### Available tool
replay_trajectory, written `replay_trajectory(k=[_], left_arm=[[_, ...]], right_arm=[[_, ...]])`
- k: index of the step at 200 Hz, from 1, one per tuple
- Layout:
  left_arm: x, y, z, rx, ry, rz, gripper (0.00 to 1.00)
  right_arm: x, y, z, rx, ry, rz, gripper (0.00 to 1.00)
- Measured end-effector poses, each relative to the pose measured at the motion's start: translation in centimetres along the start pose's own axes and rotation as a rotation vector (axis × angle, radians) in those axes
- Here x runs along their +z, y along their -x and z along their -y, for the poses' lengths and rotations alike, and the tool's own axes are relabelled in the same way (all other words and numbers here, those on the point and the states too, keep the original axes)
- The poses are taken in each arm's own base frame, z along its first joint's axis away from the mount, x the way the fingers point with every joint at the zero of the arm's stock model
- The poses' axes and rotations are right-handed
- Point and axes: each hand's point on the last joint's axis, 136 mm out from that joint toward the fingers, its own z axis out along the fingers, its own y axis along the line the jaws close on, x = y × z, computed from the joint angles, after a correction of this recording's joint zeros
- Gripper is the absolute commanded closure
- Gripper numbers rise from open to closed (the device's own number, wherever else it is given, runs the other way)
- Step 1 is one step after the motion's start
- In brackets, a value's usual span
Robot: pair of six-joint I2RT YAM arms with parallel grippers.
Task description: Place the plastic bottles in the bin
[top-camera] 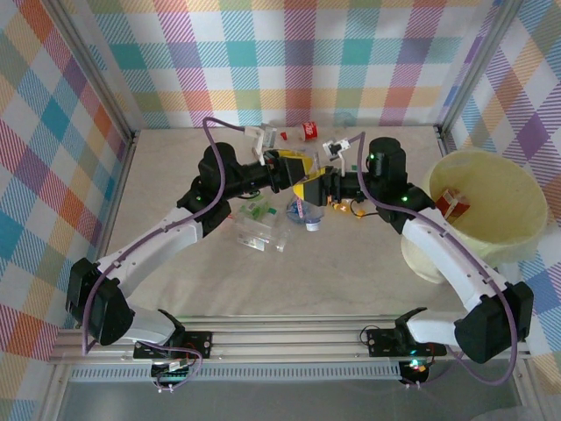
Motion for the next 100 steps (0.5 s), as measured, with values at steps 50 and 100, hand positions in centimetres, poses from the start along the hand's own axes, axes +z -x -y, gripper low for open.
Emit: replay_trajectory(k=[50, 100], left_arm=[[0.1, 0.1, 0.4, 0.002, -0.017, -0.003, 0.55], [0.8, 0.2, -0.6, -0.038, 0.023, -0.003, 0.23]], right_arm=[[-0.3, -0.1, 0.4, 0.002, -0.052, -0.017, 0.46], [-0.8, 0.2, 2.1, 0.025, -0.148, -0.001, 0.50]])
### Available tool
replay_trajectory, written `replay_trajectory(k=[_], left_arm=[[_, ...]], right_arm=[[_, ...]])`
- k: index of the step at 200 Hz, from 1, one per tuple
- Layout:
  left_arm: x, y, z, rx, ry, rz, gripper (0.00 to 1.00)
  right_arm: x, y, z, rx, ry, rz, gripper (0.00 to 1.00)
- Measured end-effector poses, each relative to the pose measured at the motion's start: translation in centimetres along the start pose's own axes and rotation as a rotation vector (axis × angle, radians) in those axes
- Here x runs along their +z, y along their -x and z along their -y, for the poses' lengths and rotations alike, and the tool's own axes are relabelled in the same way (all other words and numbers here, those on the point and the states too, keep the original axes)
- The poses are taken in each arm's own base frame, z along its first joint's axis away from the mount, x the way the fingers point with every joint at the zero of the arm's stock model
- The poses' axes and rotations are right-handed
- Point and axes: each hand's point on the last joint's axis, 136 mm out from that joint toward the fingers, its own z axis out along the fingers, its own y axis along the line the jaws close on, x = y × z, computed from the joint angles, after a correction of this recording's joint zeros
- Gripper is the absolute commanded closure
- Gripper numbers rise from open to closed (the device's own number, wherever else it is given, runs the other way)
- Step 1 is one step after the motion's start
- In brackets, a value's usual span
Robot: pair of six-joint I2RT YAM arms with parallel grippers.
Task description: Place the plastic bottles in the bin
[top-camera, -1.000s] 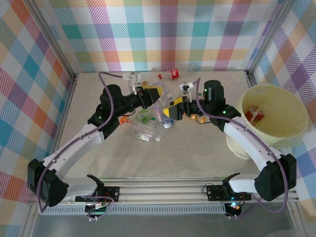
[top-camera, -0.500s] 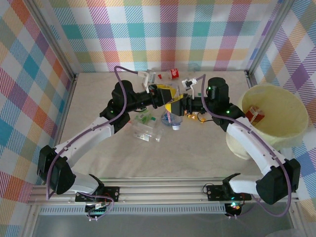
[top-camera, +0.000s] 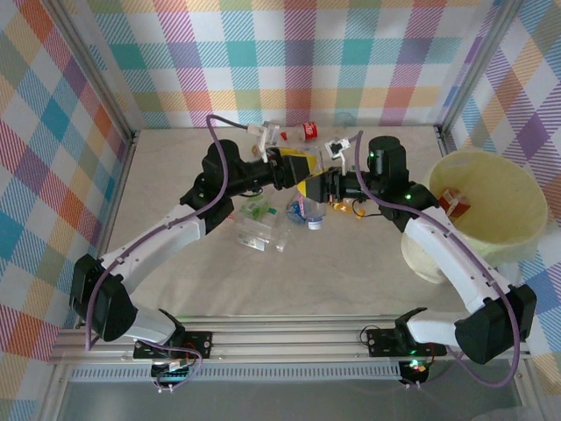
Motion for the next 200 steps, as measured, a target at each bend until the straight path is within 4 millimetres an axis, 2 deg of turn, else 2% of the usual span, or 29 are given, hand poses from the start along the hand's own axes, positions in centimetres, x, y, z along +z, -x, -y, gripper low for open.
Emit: replay_trajectory(k=[21, 53, 79, 106, 140, 175, 200], left_arm=[[0.0, 0.5, -0.3, -0.014, 0.030, 0.012, 0.14], [0.0, 0.7, -0.6, -0.039, 0.051, 0.022, 0.00], [-0.5, 0.8, -1.8, -0.060, 0.123, 0.046, 0.00], [-1.8, -0.2, -4.3, -0.105, 0.256, 0.070, 0.00], [-4.0, -3.1, -9.0, -0.207, 0.474, 0.074, 0.00], [-6.1, -7.4, -13.2, -0.315, 0.649, 0.044, 0.00], [-7.1, -8.5, -14.4, -0.362, 0.725, 0.042, 0.00]], right_arm=[[-0.6, 0.3, 2.1, 0.023, -0.095, 0.023, 0.51], [-2.6, 1.2, 6.1, 0.058, -0.286, 0.079, 0.51], [-5.5, 2.8, 8.0, 0.010, -0.447, 0.161, 0.50], [-9.5, 5.1, 8.0, -0.055, -0.570, 0.282, 0.50], [-15.5, 8.5, 7.4, -0.125, -0.694, 0.475, 0.51], [-20.6, 10.6, 7.2, -0.160, -0.822, 0.591, 0.50], [-23.6, 11.0, 7.2, -0.176, -0.922, 0.644, 0.50]])
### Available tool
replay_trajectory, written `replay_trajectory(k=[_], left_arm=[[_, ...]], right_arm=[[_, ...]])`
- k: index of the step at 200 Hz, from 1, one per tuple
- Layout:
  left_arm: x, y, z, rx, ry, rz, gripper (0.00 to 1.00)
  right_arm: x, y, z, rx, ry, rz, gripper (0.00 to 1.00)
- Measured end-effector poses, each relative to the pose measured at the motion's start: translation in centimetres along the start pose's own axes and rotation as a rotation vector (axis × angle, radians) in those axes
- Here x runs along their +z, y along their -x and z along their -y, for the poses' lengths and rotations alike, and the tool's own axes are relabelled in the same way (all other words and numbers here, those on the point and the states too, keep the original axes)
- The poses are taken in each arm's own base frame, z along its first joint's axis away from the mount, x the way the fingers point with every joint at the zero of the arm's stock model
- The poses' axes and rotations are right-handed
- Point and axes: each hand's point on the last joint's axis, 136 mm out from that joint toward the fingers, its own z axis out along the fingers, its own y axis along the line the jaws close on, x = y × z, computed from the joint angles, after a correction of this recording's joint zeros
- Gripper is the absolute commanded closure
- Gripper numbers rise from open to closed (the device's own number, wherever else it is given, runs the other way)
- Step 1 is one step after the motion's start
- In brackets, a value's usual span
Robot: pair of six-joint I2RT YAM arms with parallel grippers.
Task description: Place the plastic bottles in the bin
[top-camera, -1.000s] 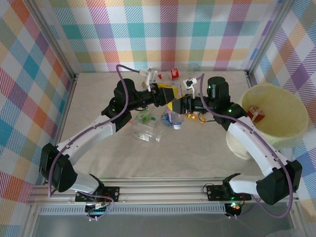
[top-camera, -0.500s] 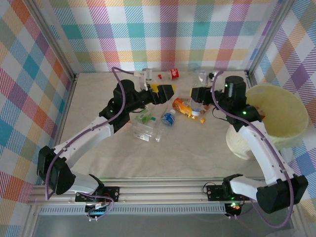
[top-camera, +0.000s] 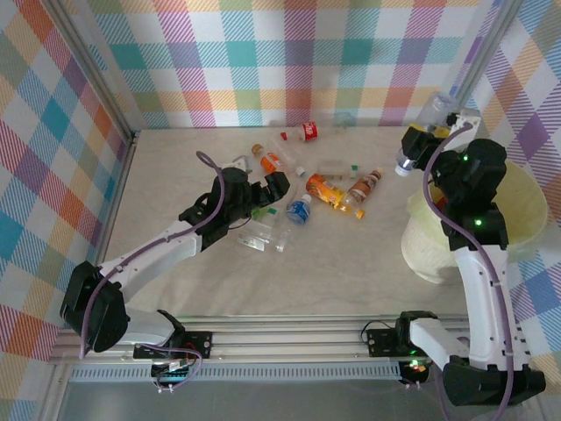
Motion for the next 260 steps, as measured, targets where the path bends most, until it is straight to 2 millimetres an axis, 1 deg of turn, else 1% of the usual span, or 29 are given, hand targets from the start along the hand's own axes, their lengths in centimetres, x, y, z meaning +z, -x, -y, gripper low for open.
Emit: replay_trajectory(k=[14, 31, 53, 68, 88, 110, 148, 173, 207, 234, 260], left_arm=[[0.0, 0.0, -0.7, -0.025, 0.035, 0.008, 0.00], [0.0, -0.1, -1.7, -0.055, 0.074, 0.017, 0.00], [0.1, -0.8, -3.7, -0.096, 0.139, 0.021, 0.00], [0.0, -1.4, -5.0, -0.115, 0.188, 0.017, 0.00], [-0.2, -1.5, -6.1, -0.132, 0.237, 0.028, 0.00], [-0.8, -1.6, -7.3, -0.156, 0.298, 0.038, 0.00], [-2.4, -1.4, -8.4, -0.175, 0.358, 0.054, 0.00], [-3.0, -1.7, -9.2, -0.186, 0.399, 0.050, 0.00], [-3.2, -2.2, -9.7, -0.204, 0.424, 0.034, 0.00], [-3.4, -2.8, -10.4, -0.214, 0.453, 0.016, 0.00], [-3.3, -3.8, -11.6, -0.214, 0.507, -0.014, 0.00]], right_arm=[[-0.5, 0.5, 1.4, -0.003, -0.051, 0.018, 0.50], [-1.0, 0.8, 3.3, -0.002, -0.127, 0.024, 0.50], [-1.8, 0.8, 5.7, -0.020, -0.254, 0.015, 0.49], [-2.5, 0.8, 7.0, -0.037, -0.324, 0.000, 0.49], [-3.2, 0.3, 8.3, -0.054, -0.400, -0.031, 0.52], [-3.9, -1.4, 9.9, -0.063, -0.475, -0.105, 0.52], [-5.1, -4.8, 13.5, -0.054, -0.611, -0.255, 0.48], [-5.6, -7.3, 15.0, -0.036, -0.666, -0.357, 0.44], [-5.6, -10.6, 17.0, -0.002, -0.733, -0.474, 0.42], [-5.6, -13.0, 18.0, 0.028, -0.756, -0.534, 0.38], [-5.4, -14.3, 18.3, 0.049, -0.755, -0.554, 0.33]])
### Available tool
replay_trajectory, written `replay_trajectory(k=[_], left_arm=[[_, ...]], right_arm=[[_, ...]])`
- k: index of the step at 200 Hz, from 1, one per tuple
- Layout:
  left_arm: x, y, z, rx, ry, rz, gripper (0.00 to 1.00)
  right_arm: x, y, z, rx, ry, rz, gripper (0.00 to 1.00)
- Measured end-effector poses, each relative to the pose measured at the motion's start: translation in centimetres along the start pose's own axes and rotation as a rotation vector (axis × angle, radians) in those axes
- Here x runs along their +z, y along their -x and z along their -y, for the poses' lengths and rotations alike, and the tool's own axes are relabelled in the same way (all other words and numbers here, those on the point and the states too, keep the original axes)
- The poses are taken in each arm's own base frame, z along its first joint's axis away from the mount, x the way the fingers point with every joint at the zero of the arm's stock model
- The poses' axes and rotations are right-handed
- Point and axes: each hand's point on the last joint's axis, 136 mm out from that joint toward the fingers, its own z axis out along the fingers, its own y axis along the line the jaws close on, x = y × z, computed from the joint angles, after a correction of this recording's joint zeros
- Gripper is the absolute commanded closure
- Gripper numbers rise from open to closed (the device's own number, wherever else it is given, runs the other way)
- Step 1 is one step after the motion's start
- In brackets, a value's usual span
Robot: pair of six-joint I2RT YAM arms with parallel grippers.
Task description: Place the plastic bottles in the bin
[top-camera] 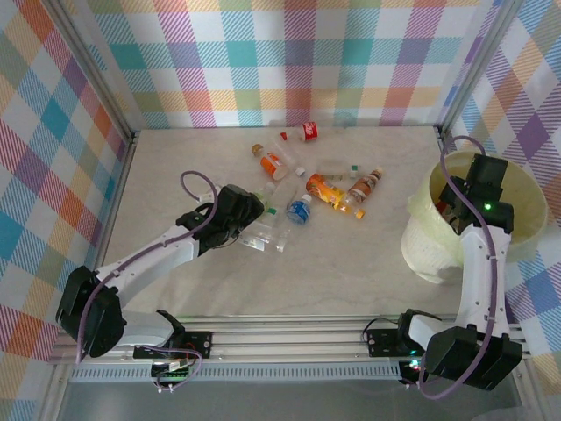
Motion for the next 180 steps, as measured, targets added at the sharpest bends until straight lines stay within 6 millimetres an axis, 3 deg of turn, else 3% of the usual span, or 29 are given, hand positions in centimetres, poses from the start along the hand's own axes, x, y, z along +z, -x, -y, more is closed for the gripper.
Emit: replay_trajectory(k=[46, 86, 148, 180], left_arm=[[0.9, -0.8, -1.1, 0.001, 0.055, -0.023, 0.00], [1.6, -1.3, -1.4, -0.010, 0.074, -0.041, 0.00], [1.7, -1.3, -1.4, -0.049, 0.072, -0.037, 0.00], [2.0, -1.5, -2.3, -0.063, 0.082, -0.033, 0.00]], right_arm=[[1.0, -0.2, -0.1, 0.006, -0.001, -0.012, 0.23], [0.3, 0.8, -0.7, 0.013, 0.040, 0.035, 0.17], [-3.1, 2.0, -1.4, 0.026, 0.116, 0.125, 0.09], [-6.1, 3.4, -2.7, -0.003, 0.161, 0.181, 0.00]])
